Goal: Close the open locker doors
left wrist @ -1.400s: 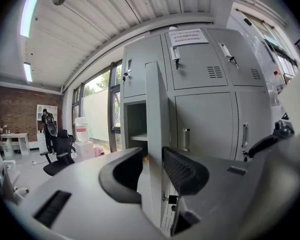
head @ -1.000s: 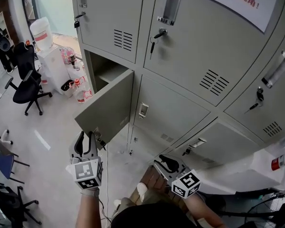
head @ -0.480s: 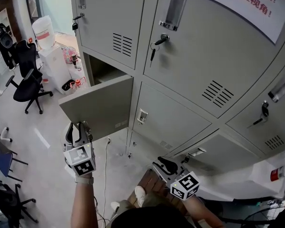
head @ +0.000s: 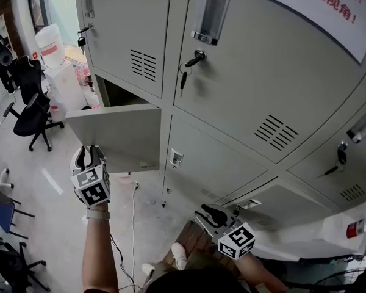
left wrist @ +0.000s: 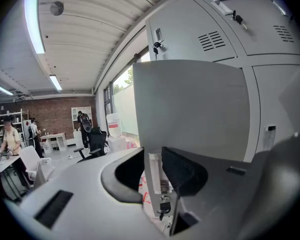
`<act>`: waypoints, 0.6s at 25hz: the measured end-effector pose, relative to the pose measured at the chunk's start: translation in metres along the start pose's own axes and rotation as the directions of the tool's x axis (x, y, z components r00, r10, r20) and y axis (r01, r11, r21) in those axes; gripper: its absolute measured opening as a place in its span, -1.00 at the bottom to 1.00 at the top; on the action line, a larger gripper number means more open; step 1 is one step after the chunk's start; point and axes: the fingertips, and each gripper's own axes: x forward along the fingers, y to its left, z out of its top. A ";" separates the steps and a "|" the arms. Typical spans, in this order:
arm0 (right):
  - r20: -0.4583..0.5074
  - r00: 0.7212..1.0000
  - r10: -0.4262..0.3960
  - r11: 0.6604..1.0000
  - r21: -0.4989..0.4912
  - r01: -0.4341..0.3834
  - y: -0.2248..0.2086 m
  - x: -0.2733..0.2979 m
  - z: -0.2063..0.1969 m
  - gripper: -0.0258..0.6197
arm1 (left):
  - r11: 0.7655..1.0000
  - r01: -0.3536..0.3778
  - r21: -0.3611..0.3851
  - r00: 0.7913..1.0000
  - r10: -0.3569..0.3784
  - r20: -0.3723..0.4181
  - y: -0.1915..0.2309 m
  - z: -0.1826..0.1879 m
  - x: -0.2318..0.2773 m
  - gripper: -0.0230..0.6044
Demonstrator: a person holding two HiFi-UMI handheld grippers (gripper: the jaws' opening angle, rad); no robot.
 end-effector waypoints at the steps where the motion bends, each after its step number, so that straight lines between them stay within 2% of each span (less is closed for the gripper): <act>1: -0.001 1.000 -0.004 1.000 0.001 0.004 -0.003 0.000 0.000 -0.52 | 1.000 0.007 -0.002 1.000 -0.007 -0.002 -0.002 0.002 0.006 -0.56; 15: -0.004 0.999 -0.034 0.999 0.013 0.034 -0.027 -0.008 0.000 -0.52 | 0.994 0.113 -0.009 0.993 -0.113 -0.028 -0.065 0.012 0.055 -0.58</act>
